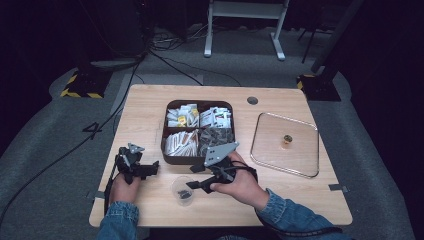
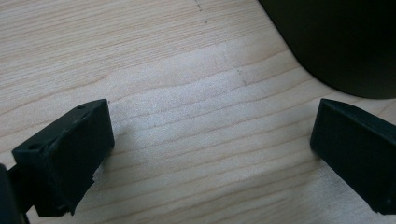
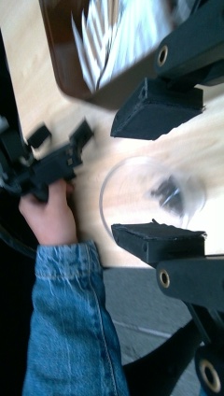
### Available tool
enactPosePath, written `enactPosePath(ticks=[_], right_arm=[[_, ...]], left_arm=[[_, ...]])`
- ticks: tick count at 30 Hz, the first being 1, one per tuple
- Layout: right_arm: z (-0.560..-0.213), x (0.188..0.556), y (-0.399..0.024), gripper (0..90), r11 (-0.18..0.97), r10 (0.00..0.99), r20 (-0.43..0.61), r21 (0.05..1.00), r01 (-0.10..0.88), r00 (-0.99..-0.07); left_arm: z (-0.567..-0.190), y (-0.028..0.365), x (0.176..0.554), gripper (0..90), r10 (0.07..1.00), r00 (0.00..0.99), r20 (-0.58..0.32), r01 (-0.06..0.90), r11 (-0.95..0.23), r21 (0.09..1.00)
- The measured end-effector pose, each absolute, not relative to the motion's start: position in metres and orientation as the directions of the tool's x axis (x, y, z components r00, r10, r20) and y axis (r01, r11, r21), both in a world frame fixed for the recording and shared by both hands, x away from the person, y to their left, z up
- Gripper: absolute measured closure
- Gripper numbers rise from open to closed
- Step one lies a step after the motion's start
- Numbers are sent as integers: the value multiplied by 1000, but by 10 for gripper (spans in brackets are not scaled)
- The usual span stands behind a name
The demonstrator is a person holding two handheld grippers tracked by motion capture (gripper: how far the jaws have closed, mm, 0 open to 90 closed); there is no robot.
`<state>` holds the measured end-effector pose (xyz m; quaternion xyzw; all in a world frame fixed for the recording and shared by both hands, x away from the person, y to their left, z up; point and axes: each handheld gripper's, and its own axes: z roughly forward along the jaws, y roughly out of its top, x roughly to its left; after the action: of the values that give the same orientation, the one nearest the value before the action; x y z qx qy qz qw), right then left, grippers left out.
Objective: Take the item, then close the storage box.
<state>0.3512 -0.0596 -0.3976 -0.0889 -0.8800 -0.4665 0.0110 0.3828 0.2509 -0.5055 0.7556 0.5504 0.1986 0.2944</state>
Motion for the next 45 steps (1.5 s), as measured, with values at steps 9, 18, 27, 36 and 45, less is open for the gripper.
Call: enactPosePath(ticks=[9,18,27,36,45], right_arm=[[-387,364,-115,417,461,275,70,865,196,-959],[-378,373,-150,418,464,385,6,863,199,-923],[-375,396,-215,389,449,530,-38,860,242,-847],[-385,420,-254,378,448,627,-47,839,310,-778],[-396,434,-280,365,428,709,-59,828,363,-702]], left_arm=[[-505,252,383,1,947,322,-20,712,-229,663],[-505,252,383,1,946,323,-20,712,-230,664],[-505,252,383,1,945,326,-22,711,-230,664],[-505,253,383,0,942,334,-23,711,-236,663],[-505,253,384,0,939,342,-25,710,-241,661]])
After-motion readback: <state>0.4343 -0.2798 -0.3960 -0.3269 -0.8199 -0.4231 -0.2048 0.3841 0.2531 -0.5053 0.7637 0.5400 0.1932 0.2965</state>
